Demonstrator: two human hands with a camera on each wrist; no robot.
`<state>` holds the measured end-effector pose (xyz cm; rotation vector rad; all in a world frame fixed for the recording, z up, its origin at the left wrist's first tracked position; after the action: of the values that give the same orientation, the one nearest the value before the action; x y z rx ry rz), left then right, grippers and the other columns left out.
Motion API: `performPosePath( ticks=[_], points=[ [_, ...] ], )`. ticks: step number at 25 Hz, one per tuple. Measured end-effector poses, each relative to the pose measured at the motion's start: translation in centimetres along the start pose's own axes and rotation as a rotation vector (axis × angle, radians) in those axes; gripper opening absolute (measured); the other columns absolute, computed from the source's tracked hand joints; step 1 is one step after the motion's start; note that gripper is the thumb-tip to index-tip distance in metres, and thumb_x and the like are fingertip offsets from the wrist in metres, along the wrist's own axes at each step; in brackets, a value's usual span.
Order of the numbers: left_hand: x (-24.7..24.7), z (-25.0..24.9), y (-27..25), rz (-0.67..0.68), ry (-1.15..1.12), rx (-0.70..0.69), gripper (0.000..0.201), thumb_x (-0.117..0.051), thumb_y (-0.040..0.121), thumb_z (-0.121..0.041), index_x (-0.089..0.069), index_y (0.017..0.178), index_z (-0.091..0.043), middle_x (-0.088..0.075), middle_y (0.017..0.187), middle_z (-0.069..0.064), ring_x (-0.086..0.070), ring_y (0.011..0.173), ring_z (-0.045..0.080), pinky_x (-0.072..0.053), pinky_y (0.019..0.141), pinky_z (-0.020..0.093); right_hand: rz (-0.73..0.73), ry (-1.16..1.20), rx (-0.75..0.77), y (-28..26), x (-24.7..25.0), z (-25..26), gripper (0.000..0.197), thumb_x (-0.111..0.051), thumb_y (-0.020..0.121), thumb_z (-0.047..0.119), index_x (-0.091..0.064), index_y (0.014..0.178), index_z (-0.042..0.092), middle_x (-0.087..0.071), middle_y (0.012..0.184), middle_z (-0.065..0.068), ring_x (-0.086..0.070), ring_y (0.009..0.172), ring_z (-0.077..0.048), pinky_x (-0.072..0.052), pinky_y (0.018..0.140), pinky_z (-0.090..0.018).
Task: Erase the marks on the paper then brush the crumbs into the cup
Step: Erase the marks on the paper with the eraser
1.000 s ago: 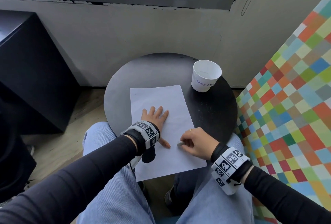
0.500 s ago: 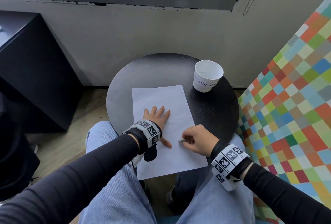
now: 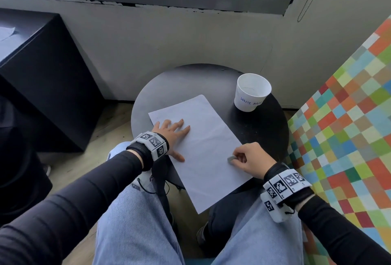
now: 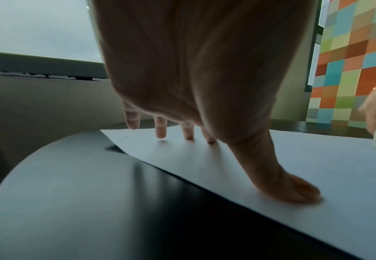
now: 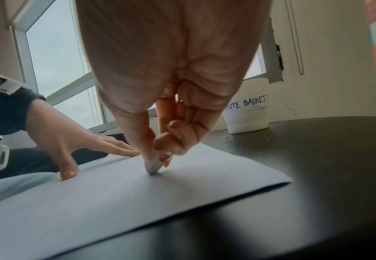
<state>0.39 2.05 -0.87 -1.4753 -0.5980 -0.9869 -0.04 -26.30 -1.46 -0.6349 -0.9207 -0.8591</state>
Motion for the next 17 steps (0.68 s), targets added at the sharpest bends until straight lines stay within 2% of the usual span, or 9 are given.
performPosePath(
  ticks=[4, 6, 9, 12, 13, 15, 17],
  points=[
    [-0.6, 0.1, -0.2, -0.024, -0.017, 0.003, 0.121, -0.065, 0.070, -0.078, 0.008, 0.156, -0.038, 0.010, 0.165, -0.004, -0.003, 0.149, 0.031, -0.010, 0.118, 0.052, -0.074, 0.020, -0.071, -0.1, 0.3, -0.8, 0.019, -0.068, 0.083, 0.022, -0.068, 0.070, 0.009, -0.051, 0.054, 0.008, -0.044, 0.053, -0.005, -0.035, 0.059, -0.022],
    [-0.9, -0.3, -0.3, -0.032, -0.040, 0.025, 0.126, -0.066, 0.066, -0.081, 0.010, 0.156, -0.036, 0.012, 0.165, -0.001, -0.001, 0.150, 0.032, -0.004, 0.118, 0.055, -0.110, 0.068, -0.083, -0.3, 0.2, -0.2, 0.018, -0.069, 0.082, 0.021, -0.067, 0.069, 0.009, -0.052, 0.054, 0.007, -0.045, 0.052, -0.007, -0.037, 0.058, -0.020],
    [-1.4, -1.4, -0.2, -0.028, -0.073, 0.070, 0.138, -0.065, 0.058, -0.086, 0.014, 0.156, -0.030, 0.017, 0.164, 0.006, 0.006, 0.150, 0.037, 0.006, 0.117, 0.059, -0.075, 0.156, -0.002, -1.1, -1.4, 2.7, 0.019, -0.070, 0.082, 0.023, -0.066, 0.069, 0.010, -0.053, 0.054, 0.006, -0.048, 0.054, -0.009, -0.036, 0.055, -0.014],
    [-1.7, -2.7, 0.1, -0.017, -0.057, 0.127, 0.150, -0.061, 0.050, -0.093, 0.020, 0.155, -0.023, 0.021, 0.162, 0.016, 0.012, 0.148, 0.044, 0.009, 0.115, 0.064, -0.053, 0.144, 0.019, -0.9, -3.2, 3.8, 0.021, -0.066, 0.085, 0.025, -0.064, 0.070, 0.011, -0.055, 0.058, 0.006, -0.048, 0.055, -0.009, -0.036, 0.057, -0.014],
    [-1.8, -3.0, 0.1, -0.015, -0.053, 0.144, 0.152, -0.061, 0.048, -0.094, 0.021, 0.154, -0.023, 0.022, 0.161, 0.019, 0.013, 0.147, 0.046, 0.010, 0.114, 0.065, -0.063, 0.126, 0.012, -0.8, -3.7, 3.8, 0.022, -0.064, 0.086, 0.025, -0.063, 0.070, 0.010, -0.055, 0.059, 0.005, -0.047, 0.056, -0.009, -0.037, 0.058, -0.018],
    [-1.6, -3.6, 0.1, -0.003, -0.058, 0.144, 0.149, -0.062, 0.048, -0.093, 0.022, 0.153, -0.030, 0.024, 0.158, 0.025, 0.015, 0.144, 0.053, 0.010, 0.112, 0.068, -0.078, 0.092, 0.028, -0.9, -4.4, 4.1, 0.023, -0.062, 0.087, 0.023, -0.061, 0.069, 0.009, -0.052, 0.060, 0.003, -0.046, 0.058, -0.012, -0.040, 0.061, -0.026],
    [-1.3, -3.9, 0.1, 0.011, -0.073, 0.118, 0.142, -0.064, 0.049, -0.092, 0.022, 0.151, -0.043, 0.027, 0.155, 0.030, 0.017, 0.141, 0.058, 0.010, 0.111, 0.069, -0.029, 0.073, 0.116, -1.3, -4.8, 4.8, 0.021, -0.062, 0.086, 0.021, -0.060, 0.069, 0.009, -0.051, 0.061, 0.003, -0.047, 0.058, -0.013, -0.042, 0.060, -0.027]
  ],
)
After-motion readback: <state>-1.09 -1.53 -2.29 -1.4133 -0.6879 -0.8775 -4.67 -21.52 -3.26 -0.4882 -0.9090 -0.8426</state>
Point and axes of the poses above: each hand's wrist, its own y-axis towards the middle knuckle, its own x-axis out of the back of the hand, z = x × y, the point moved 1 cm from there along y, towards the middle knuckle
